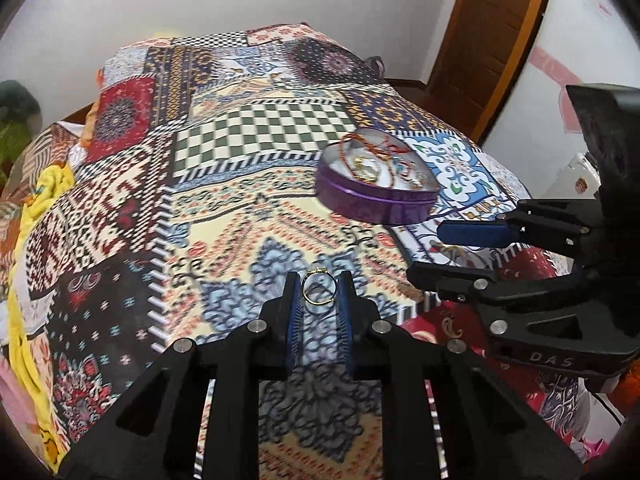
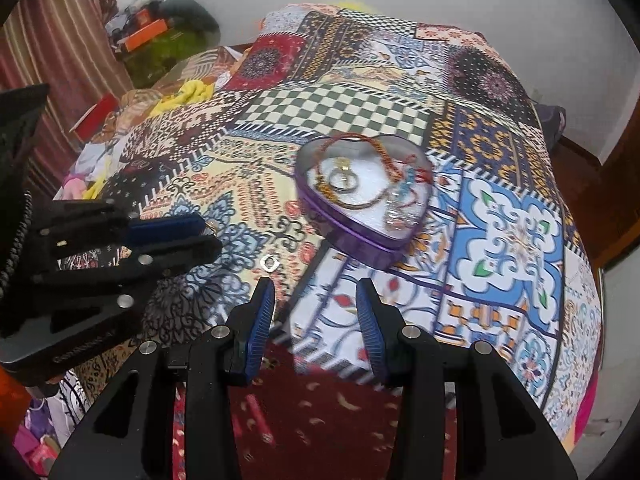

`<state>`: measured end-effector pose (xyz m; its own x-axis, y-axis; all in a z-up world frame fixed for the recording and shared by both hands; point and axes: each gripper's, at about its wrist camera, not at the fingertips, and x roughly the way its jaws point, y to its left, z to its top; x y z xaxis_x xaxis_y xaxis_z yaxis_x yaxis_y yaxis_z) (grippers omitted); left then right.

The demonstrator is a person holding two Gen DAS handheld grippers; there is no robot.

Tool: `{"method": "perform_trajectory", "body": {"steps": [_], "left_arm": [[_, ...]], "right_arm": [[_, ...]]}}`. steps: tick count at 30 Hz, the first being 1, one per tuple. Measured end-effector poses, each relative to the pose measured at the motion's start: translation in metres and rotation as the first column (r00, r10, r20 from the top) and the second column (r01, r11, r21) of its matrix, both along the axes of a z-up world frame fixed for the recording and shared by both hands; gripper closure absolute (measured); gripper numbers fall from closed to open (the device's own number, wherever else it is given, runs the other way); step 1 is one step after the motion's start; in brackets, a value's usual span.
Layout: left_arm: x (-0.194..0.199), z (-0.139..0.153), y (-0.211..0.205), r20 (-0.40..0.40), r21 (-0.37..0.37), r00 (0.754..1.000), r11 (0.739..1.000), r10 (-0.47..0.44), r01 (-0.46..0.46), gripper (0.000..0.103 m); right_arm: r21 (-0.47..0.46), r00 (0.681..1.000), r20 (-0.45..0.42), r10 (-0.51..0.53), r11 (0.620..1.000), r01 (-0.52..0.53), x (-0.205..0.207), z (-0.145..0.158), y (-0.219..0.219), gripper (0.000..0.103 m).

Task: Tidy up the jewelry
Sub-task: 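Grasp another gold ring from the quilt with the left tool, then carry the gold ring over the tin with the left tool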

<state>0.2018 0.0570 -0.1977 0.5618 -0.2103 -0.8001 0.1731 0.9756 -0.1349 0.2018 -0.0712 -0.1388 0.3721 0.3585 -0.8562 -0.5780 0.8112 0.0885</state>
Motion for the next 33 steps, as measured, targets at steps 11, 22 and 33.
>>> {"method": "perform_trajectory", "body": {"steps": [11, 22, 33], "left_arm": [[-0.012, 0.005, 0.016, 0.036, -0.054, 0.999, 0.998, 0.018, -0.016, 0.086], [-0.014, 0.004, 0.02, 0.038, -0.063, 0.999, 0.998, 0.029, -0.026, 0.086], [-0.014, 0.016, 0.016, 0.053, -0.058, 0.998, 0.998, 0.035, -0.032, 0.086]], "right_arm": [[-0.075, 0.998, -0.006, 0.068, 0.995, -0.068, 0.002, -0.013, 0.033, 0.066], [-0.062, 0.997, -0.02, 0.069, 0.996, -0.07, 0.007, -0.017, 0.036, 0.092], [-0.031, 1.0, 0.022, 0.02, 0.999, -0.02, 0.006, -0.003, 0.02, 0.094]]}}
